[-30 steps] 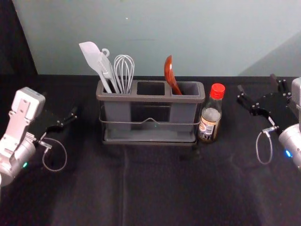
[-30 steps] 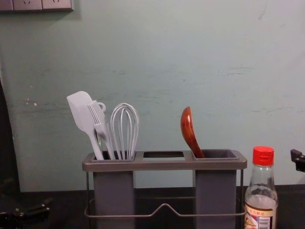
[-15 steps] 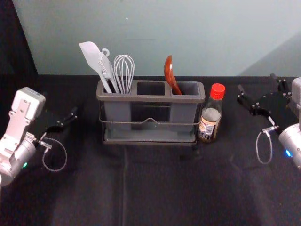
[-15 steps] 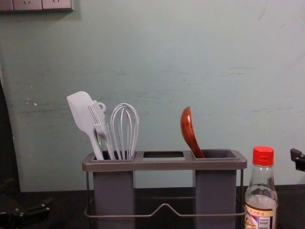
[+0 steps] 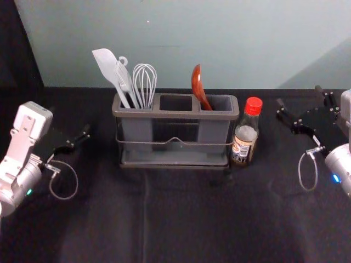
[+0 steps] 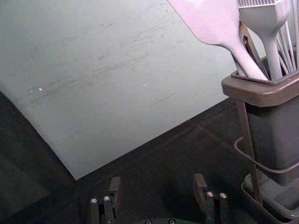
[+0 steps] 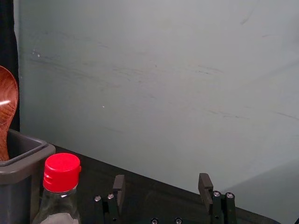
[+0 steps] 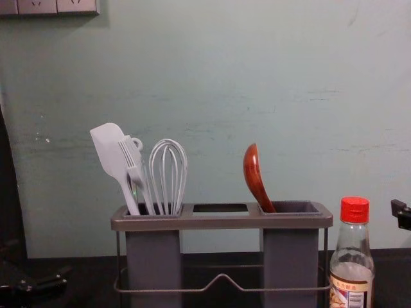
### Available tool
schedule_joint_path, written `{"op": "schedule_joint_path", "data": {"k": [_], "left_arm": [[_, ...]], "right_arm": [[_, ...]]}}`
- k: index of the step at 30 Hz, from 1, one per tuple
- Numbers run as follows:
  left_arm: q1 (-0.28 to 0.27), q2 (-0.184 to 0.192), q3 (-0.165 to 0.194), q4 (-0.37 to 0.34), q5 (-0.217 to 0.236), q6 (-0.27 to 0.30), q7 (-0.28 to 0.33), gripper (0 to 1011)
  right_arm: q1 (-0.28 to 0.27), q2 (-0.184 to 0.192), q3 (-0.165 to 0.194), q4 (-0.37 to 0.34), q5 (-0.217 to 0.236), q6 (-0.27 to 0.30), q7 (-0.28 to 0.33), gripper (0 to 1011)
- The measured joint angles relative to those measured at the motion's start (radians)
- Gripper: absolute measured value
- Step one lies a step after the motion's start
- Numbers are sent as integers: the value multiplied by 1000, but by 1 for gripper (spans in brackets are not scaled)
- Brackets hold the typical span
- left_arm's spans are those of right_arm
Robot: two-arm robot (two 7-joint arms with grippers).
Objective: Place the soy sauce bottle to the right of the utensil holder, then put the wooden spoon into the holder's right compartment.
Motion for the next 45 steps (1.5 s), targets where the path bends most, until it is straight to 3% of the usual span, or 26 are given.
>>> {"op": "schedule_joint_path", "data": {"k": [45], "left_arm": [[0, 0, 0, 0, 0, 0, 0, 1000]], "right_arm": [[0, 0, 0, 0, 1, 0, 0, 1003]]}}
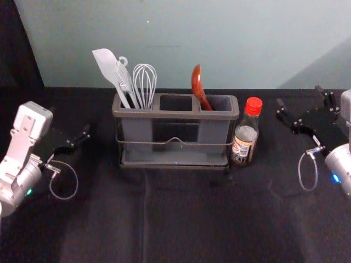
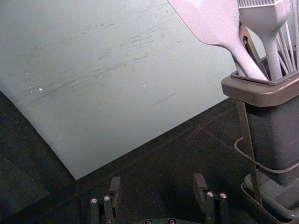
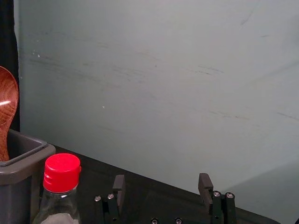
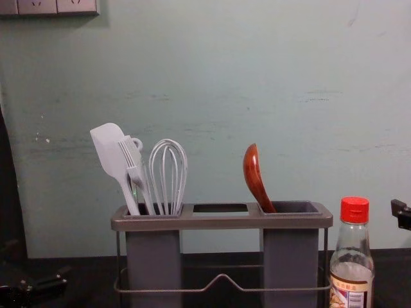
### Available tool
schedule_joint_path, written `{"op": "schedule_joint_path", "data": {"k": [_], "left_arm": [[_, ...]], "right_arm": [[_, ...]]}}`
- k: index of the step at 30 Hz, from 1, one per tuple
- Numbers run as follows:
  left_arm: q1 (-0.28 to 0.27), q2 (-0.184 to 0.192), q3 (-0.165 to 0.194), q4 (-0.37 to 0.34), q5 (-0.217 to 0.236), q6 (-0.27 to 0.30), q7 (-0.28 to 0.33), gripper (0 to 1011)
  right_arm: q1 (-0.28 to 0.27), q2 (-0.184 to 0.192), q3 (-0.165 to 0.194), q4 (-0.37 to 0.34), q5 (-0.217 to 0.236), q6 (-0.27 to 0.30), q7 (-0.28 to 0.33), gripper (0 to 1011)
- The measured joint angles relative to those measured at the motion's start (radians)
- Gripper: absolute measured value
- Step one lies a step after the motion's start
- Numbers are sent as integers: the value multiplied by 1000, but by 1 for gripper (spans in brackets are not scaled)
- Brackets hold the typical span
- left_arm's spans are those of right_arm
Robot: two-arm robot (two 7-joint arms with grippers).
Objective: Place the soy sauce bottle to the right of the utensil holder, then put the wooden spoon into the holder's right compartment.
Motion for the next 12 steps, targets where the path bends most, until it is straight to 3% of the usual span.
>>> {"op": "schedule_joint_path", "data": {"k": [12], "left_arm": [[0, 0, 0, 0, 0, 0, 0, 1000]], "right_arm": [[0, 0, 0, 0, 0, 0, 0, 1002]]}}
